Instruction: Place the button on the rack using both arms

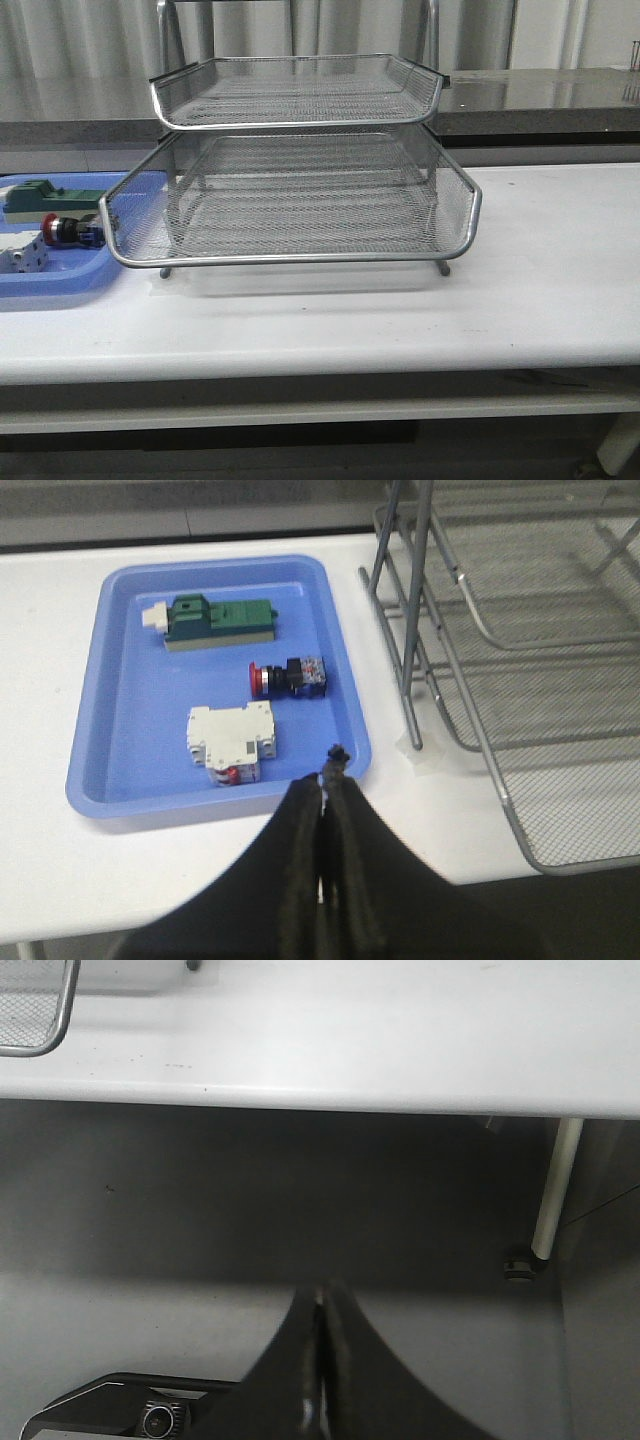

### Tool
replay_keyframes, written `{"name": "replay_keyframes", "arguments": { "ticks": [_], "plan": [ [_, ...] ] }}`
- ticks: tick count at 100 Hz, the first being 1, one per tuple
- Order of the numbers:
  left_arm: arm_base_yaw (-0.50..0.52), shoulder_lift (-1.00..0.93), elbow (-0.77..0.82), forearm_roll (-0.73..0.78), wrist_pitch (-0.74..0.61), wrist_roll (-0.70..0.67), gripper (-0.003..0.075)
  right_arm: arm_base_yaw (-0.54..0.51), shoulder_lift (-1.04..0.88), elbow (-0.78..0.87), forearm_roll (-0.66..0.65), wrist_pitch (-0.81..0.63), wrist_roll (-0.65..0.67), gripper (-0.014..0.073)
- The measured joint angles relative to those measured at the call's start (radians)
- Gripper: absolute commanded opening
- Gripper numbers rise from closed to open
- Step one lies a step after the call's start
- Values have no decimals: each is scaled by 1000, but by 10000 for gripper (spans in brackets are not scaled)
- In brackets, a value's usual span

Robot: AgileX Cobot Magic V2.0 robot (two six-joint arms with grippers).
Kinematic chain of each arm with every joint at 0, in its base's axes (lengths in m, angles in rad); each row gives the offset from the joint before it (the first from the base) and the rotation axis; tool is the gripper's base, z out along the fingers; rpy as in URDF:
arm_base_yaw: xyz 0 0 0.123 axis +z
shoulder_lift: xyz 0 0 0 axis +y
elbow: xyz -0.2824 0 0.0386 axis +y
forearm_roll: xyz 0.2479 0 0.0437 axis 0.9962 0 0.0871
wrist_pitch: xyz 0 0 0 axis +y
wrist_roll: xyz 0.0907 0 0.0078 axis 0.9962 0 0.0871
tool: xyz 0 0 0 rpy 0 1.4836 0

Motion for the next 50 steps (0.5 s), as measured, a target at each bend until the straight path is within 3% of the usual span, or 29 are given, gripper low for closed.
{"name": "replay_keyframes", "arguments": {
  "ticks": [24, 33, 42, 50],
  "plan": [
    [0, 275, -136, 85, 55, 9, -20, 0, 0, 0, 0, 0, 0, -67],
    [0, 355, -161, 99, 68, 81, -5, 0, 0, 0, 0, 0, 0, -67],
    [0, 418, -173, 101, 90, 173, 90, 0, 0, 0, 0, 0, 2, -67],
    [0, 454, -173, 101, 104, 213, 255, 0, 0, 0, 0, 0, 2, -67]
  ]
}}
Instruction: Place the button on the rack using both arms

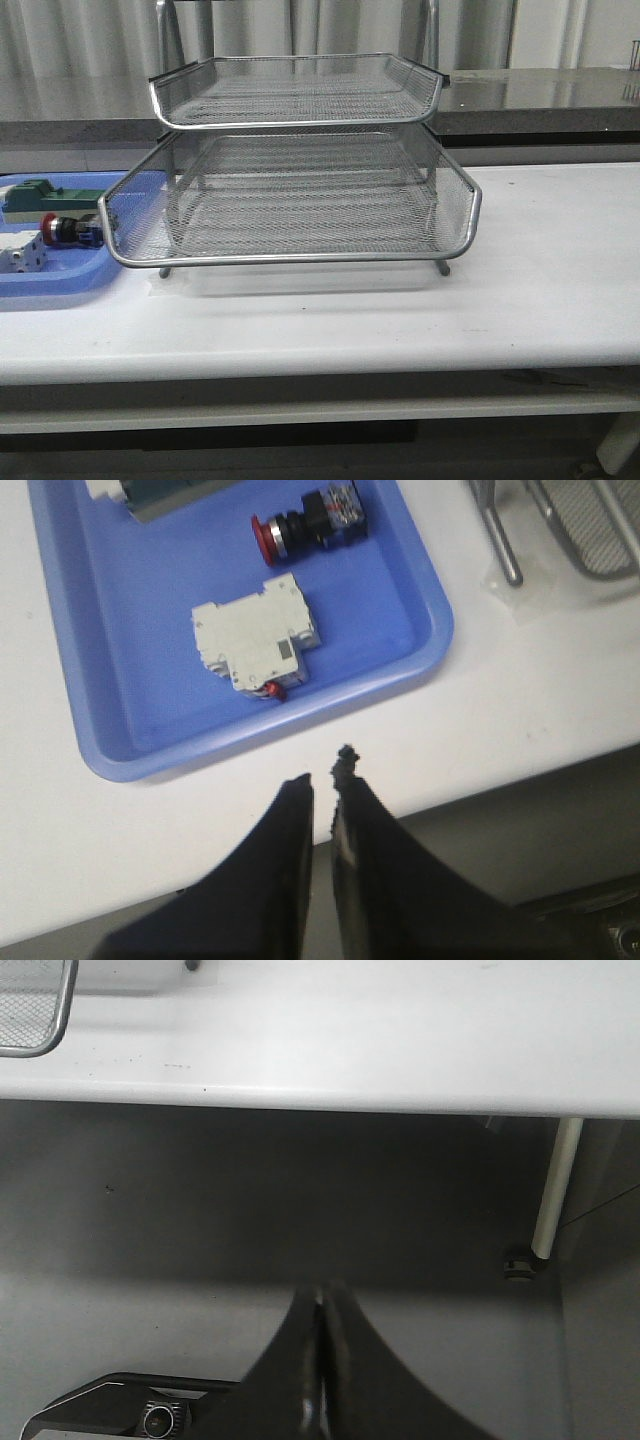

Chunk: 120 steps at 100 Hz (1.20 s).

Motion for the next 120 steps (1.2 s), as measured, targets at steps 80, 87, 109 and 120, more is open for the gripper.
{"name": "replay_keyframes", "arguments": {
  "ticks": [80, 87, 109, 120],
  "plan": [
    [-15, 116, -68, -18, -159, 275, 568, 0, 0, 0, 0, 0, 0, -67],
    [-21, 172, -110, -20, -164, 341, 568, 0, 0, 0, 0, 0, 0, -67],
    [-30, 373, -282, -20, -132, 494, 568, 0, 0, 0, 0, 0, 0, -67],
    [-30, 483, -390, -19, -79, 551, 568, 0, 0, 0, 0, 0, 0, -67]
  ]
}}
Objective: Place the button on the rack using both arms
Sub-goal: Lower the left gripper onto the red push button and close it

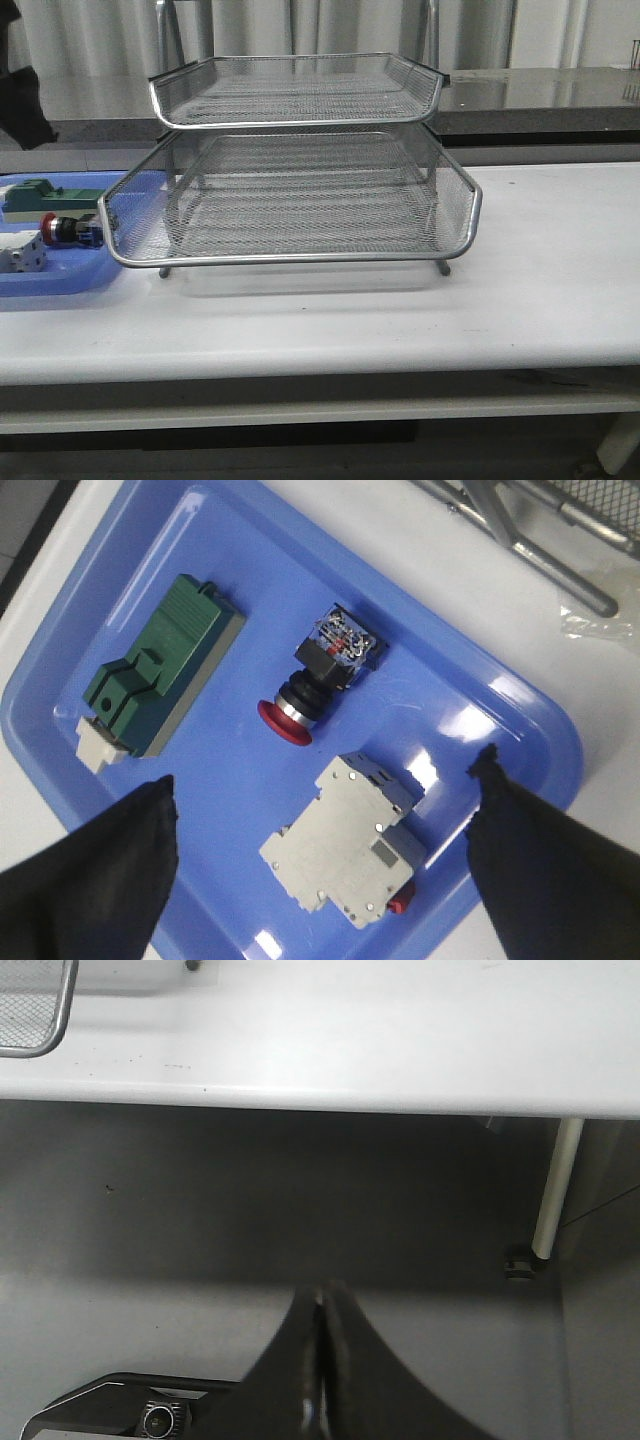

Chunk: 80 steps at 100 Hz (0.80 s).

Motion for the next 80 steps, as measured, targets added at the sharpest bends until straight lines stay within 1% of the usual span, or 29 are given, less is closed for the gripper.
{"name": "replay_keyframes", "arguments": {
  "ticks": [21, 36, 49, 80],
  "plan": [
    [0, 188, -199, 21, 83, 43, 568, 0, 0, 0, 0, 0, 0, -67],
    [0, 277, -304, 22, 104, 47, 568, 0, 0, 0, 0, 0, 0, -67],
    [0, 327, -342, 22, 116, 54, 568, 0, 0, 0, 0, 0, 0, -67],
    [0, 412, -352, 22, 118, 81, 568, 0, 0, 0, 0, 0, 0, -67]
  ]
}}
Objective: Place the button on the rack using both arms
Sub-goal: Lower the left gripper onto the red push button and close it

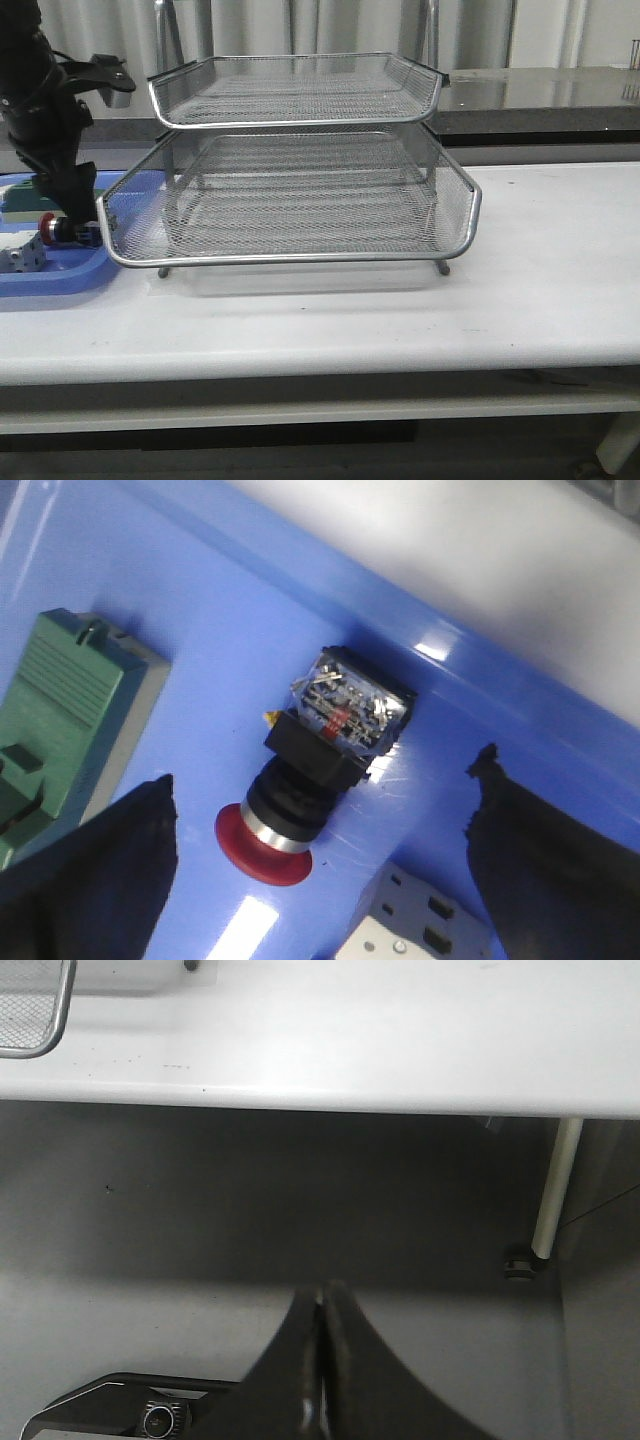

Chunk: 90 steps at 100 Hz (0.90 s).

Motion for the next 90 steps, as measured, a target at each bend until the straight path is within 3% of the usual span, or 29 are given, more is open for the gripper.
{"name": "replay_keyframes", "arguments": {
  "ticks": [90],
  "plan": [
    [20, 98, -6, -7, -68, 42, 567, 0, 0, 0, 0, 0, 0, -67]
  ]
}}
